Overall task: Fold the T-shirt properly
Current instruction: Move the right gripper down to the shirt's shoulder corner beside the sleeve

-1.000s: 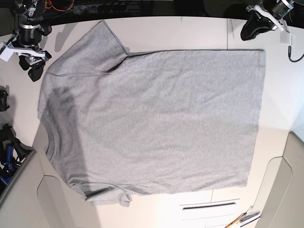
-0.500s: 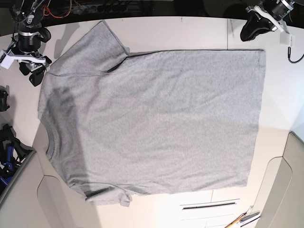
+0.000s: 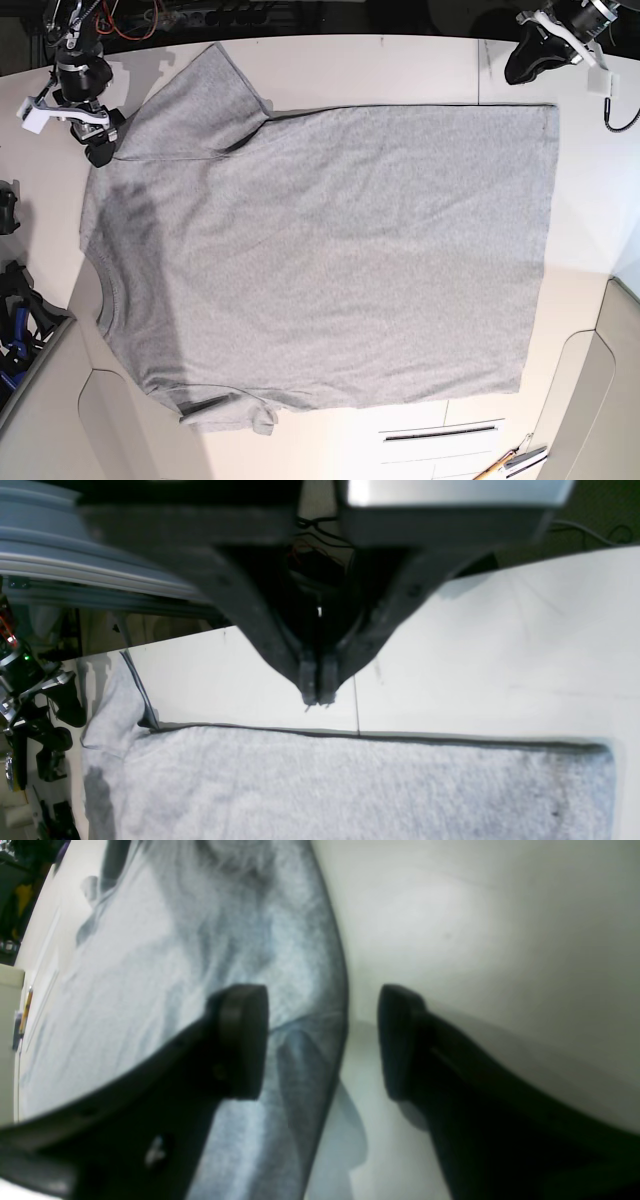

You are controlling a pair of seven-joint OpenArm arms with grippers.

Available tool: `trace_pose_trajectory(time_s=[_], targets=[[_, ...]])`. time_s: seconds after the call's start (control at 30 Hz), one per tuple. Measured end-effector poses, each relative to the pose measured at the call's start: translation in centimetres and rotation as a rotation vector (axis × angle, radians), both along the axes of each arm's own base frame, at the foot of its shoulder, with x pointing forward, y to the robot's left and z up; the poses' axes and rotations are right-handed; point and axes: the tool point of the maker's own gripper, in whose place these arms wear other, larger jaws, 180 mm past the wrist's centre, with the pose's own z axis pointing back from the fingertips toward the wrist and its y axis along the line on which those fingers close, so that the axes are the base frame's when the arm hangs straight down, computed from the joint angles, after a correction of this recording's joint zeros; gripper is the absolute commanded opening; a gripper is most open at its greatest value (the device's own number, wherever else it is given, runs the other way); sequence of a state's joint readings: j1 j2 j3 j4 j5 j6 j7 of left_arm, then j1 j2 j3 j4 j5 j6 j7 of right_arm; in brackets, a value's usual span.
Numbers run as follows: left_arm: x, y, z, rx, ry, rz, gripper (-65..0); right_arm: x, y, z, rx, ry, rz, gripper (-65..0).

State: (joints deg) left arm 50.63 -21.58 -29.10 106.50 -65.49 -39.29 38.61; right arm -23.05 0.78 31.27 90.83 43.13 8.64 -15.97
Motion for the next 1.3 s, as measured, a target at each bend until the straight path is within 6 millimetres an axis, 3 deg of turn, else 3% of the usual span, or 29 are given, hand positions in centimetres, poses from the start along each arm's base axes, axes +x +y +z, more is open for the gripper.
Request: trace_pose_trajectory(time_s=[0.2,0.43,0.73,1.07,1.13,1.27,1.3], targets=[[0.0,0.0,0.0,0.000,-0.001,0.000,-65.0,0.0,0.2,-0.1,0.004,0.005,0.006,-30.3],[-0.3,-0.1,-0.2,0.001,0.017,-0.010,-65.0,0.5,1.8,-0.3,0.022,0.002,0.042,-30.3],[-0.2,-0.2,-0.1,-0.013,0.012,-0.004,-65.0,0.6,2.0,-2.2,0.053,0.010,0.032,-30.3],[-0.2,-0.2,-0.1,-0.013,0.012,-0.004,-65.0,1.4,4.9,-2.6,0.080,0.008,0.105,-30.8],[-0.2,-0.2,0.0,-0.013,0.012,-0.004,-65.0,1.4,4.9,-2.6,0.079,0.009,0.106,-37.5],[0.2,-0.4,0.5,-0.056,-0.007,0.016,-65.0,1.1,5.1,-3.0,0.058,0.038,0.127,-65.0],[0.3,-0.5,0.7,-0.070,-0.014,0.022,-65.0,1.1,5.1,-3.1,0.061,0.044,0.127,-65.0]])
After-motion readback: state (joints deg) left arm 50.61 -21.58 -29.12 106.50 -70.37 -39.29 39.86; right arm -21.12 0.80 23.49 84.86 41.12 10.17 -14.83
